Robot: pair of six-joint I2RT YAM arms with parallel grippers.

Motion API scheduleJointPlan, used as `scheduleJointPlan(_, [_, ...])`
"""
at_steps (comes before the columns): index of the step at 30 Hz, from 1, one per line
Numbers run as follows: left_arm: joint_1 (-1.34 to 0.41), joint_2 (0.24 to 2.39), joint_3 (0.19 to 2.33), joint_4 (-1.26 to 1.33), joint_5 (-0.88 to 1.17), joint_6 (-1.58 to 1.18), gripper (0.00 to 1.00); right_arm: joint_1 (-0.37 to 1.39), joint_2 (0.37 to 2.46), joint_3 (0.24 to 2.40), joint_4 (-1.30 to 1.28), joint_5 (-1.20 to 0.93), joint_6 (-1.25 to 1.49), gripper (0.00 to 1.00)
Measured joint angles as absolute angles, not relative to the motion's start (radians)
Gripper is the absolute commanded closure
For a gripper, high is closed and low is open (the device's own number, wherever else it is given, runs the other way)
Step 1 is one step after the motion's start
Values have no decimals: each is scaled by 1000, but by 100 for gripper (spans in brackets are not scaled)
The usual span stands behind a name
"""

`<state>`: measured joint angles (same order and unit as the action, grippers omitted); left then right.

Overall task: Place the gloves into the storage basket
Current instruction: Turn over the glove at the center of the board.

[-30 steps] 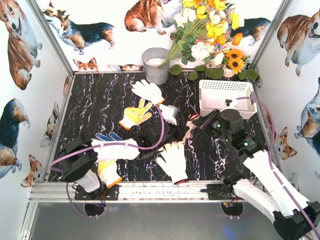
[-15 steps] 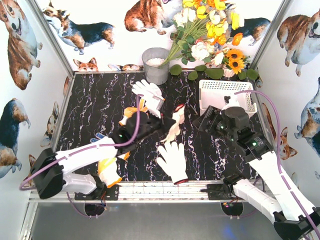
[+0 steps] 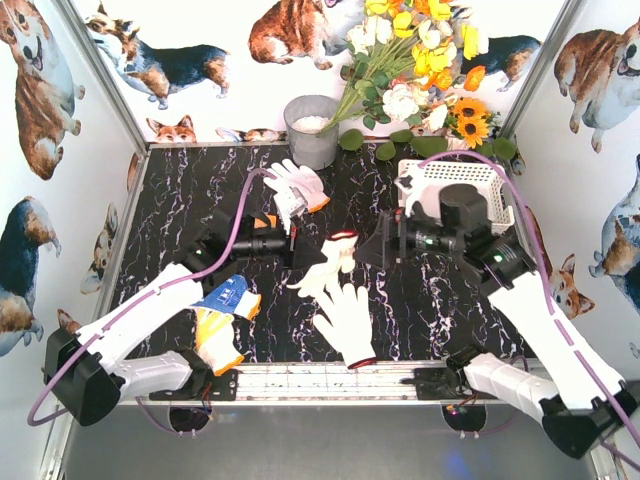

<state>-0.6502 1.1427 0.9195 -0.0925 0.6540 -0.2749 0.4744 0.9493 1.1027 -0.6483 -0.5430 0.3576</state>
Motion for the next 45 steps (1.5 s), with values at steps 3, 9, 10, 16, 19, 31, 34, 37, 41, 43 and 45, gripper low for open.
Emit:
scheduleJointPlan(3, [-644, 1143, 963, -170, 745, -230, 100, 507, 1000, 1122, -650, -603, 307, 15])
scheduleJointPlan(9, [-644, 1145, 1012, -272, 855, -171, 100, 573, 1064, 1145, -649, -660, 234, 18])
scheduleJointPlan(10, [-644, 1147, 1015, -286, 865, -162, 100, 580, 1069, 1145, -646, -668, 228, 24])
scheduleJointPlan(16, [-644, 1159, 1023, -347, 878, -126, 100, 617, 1098, 1164, -610, -723, 216, 95])
scheduleJointPlan(19, [-643, 1159, 1023, -353, 862, -118, 84, 628, 1103, 1164, -579, -727, 233, 100])
scheduleJointPlan(31, [-433, 1028, 977, -321, 524, -107, 0, 605, 1225, 1165, -459, -363, 329, 100])
scheduleJointPlan(34, [-323, 981, 934, -254, 488, -128, 0, 526, 1319, 1174, -455, -312, 345, 100])
scheduleJointPlan(37, [-230, 984, 905, -186, 470, -154, 0, 439, 1391, 1204, -453, -291, 339, 100])
scheduleJointPlan(41, [-160, 1014, 860, -116, 447, -176, 0, 383, 1442, 1284, -447, -271, 260, 100])
scheduleJointPlan(43, [-151, 1021, 840, -99, 433, -175, 0, 387, 1446, 1298, -415, -284, 213, 100])
scheduleJointPlan(45, [-151, 1021, 822, -88, 424, -170, 0, 402, 1454, 1293, -376, -302, 173, 100])
